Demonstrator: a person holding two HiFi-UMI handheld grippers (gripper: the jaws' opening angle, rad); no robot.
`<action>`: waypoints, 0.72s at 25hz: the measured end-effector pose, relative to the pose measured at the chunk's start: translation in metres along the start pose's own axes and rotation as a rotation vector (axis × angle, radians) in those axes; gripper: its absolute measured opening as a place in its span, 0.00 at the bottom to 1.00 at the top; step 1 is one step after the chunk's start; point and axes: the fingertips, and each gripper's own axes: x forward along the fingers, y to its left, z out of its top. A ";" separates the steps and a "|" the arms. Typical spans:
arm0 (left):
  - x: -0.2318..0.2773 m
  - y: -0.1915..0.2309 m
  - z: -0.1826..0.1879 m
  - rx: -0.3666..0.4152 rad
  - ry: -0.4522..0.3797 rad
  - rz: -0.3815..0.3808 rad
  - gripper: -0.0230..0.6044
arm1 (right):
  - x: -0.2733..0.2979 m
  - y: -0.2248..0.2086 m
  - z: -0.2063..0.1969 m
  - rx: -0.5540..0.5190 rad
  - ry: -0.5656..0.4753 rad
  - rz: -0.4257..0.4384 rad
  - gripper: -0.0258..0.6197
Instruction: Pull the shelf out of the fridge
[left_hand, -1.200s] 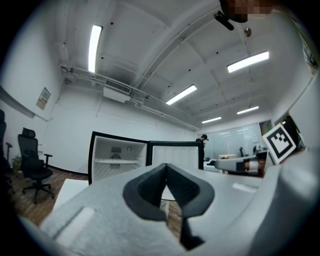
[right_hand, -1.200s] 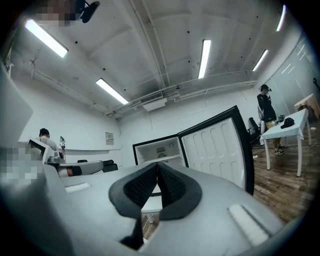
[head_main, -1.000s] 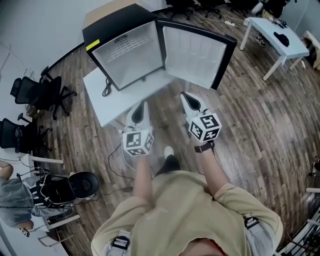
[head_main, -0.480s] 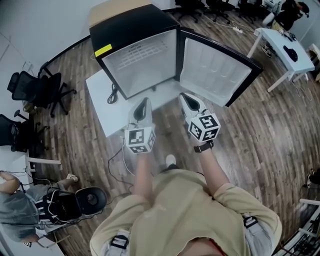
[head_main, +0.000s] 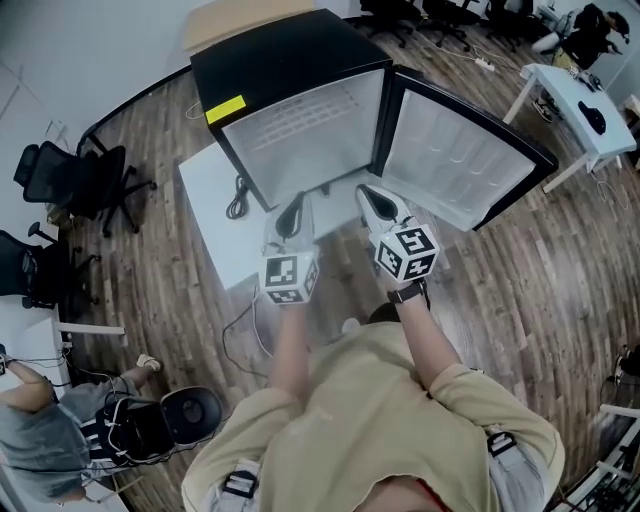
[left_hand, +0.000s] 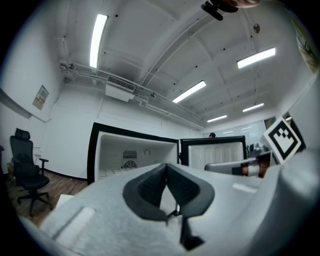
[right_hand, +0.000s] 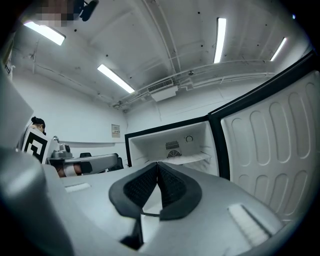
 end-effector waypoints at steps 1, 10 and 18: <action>0.003 0.003 0.001 -0.003 -0.003 0.001 0.04 | 0.005 -0.001 0.001 0.006 -0.002 0.001 0.05; 0.018 0.034 -0.026 -0.044 0.028 0.048 0.04 | 0.039 -0.023 -0.021 0.046 0.050 -0.014 0.05; 0.038 0.058 -0.029 -0.053 0.026 0.084 0.04 | 0.065 -0.049 -0.028 0.099 0.064 -0.010 0.07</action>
